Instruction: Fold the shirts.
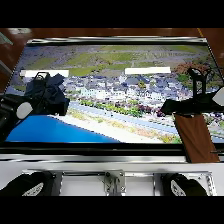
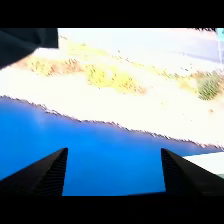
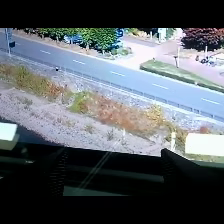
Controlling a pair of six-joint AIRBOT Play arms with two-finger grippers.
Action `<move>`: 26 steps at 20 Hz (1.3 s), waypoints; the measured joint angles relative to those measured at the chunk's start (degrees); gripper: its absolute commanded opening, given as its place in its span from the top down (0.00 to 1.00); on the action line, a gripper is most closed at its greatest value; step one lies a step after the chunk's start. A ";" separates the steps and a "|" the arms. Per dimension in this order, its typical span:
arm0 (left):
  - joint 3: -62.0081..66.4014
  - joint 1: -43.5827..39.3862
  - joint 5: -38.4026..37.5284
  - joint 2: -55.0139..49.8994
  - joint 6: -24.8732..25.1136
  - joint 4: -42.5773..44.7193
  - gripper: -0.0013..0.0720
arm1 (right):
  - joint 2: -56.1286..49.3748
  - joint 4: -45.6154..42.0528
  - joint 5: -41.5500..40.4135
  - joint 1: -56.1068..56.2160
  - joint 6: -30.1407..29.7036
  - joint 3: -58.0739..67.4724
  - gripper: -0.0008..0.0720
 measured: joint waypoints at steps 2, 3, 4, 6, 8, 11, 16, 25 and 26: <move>3.87 5.62 1.66 -5.18 0.76 2.49 0.02 | 0.00 1.20 -0.74 0.00 0.72 -0.02 0.03; 6.69 9.07 2.03 -8.35 1.27 3.28 0.02 | -0.02 1.68 -1.03 0.00 1.20 -0.02 0.03; 10.10 13.09 2.64 -12.17 1.60 3.78 0.02 | -0.02 2.21 -1.42 0.00 1.88 -0.02 0.03; 16.68 20.46 2.91 -19.96 2.38 3.32 0.02 | -0.04 2.78 -1.81 0.00 3.61 -0.02 0.03; 21.99 26.62 2.75 -27.23 3.04 1.05 0.02 | -0.22 3.15 -1.90 0.00 5.42 -0.02 0.03; 26.10 32.37 3.72 -34.88 4.66 -3.45 0.02 | -1.09 3.34 -1.88 0.00 8.44 -0.02 0.03; 28.17 35.56 6.69 -42.32 9.73 -12.31 0.02 | -4.22 4.02 -1.86 0.00 12.59 -0.02 0.03; 29.07 36.44 3.78 -46.34 14.91 -24.48 0.92 | -7.54 5.62 -1.09 0.00 11.50 -0.02 0.03; 29.40 36.33 2.71 -45.35 15.87 -25.75 0.92 | -7.58 5.49 -0.98 0.00 10.60 -0.02 0.03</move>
